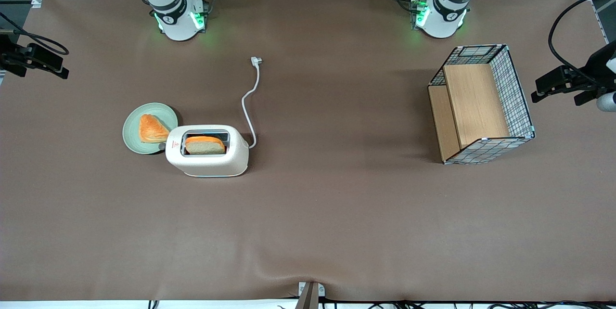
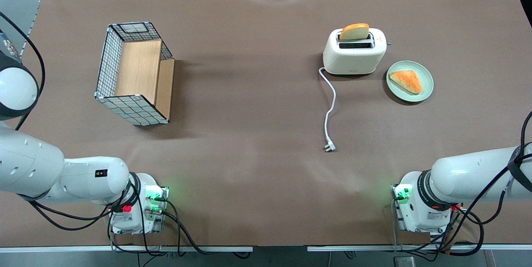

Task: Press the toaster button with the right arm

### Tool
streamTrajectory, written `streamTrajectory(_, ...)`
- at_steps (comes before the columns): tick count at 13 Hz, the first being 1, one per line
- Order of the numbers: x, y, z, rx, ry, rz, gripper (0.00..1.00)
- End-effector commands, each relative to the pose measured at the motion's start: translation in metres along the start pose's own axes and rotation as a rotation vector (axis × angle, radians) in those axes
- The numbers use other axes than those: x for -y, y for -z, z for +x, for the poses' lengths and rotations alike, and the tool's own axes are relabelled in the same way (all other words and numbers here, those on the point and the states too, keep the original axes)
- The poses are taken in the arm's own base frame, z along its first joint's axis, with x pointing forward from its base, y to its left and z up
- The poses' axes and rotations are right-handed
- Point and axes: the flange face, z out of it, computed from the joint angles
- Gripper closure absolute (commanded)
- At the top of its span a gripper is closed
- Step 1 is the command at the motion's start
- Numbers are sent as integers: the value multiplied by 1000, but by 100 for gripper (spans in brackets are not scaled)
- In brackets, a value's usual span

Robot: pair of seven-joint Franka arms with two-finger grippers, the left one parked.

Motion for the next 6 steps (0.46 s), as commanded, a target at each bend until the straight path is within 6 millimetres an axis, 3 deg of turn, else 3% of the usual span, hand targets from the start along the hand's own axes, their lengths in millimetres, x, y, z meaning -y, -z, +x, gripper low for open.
streamTrajectory(1,0,4,3,6,-20,-16,0)
streamTrajectory(6,-9,-3,9,23,-28,-12,0)
